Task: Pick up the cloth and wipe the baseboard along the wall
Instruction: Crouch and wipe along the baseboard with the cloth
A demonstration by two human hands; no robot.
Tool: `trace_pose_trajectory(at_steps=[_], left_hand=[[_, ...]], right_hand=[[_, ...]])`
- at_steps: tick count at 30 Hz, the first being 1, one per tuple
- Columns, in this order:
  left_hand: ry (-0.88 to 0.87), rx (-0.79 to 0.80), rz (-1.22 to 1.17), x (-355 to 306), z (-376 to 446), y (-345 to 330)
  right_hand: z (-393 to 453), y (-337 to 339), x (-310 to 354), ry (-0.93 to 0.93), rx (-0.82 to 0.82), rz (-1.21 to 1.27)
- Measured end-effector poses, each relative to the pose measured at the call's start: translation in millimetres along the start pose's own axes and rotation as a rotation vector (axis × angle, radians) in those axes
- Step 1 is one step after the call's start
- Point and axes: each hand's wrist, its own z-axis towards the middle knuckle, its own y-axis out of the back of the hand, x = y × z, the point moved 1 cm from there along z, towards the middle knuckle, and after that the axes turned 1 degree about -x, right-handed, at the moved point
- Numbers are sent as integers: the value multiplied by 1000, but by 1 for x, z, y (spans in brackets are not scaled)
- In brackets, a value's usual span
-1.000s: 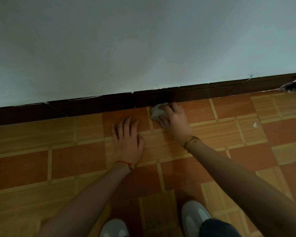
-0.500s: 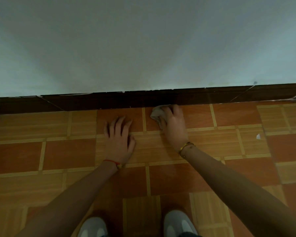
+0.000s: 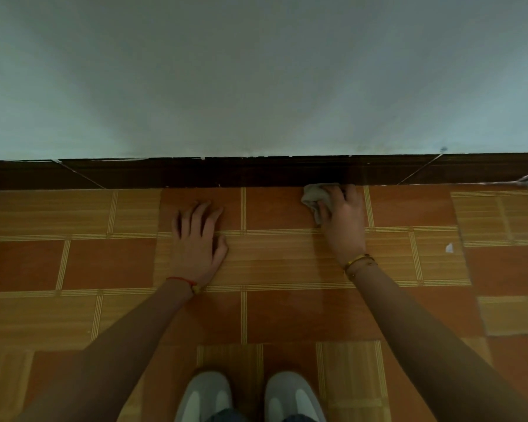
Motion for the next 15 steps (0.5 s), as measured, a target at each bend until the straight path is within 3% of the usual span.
trace_pose_trajectory(at_steps=[4,9,15], left_hand=[[2,5,29,-1,1,-1],[27,-6,39,-4,1,-1],[97,-56,-55,-36,5,-4]], right_hand=[[-5,-9,16,-85,-37,17],[-8,-36,61,172,66,42],[-6,-28,52,219,78,16]])
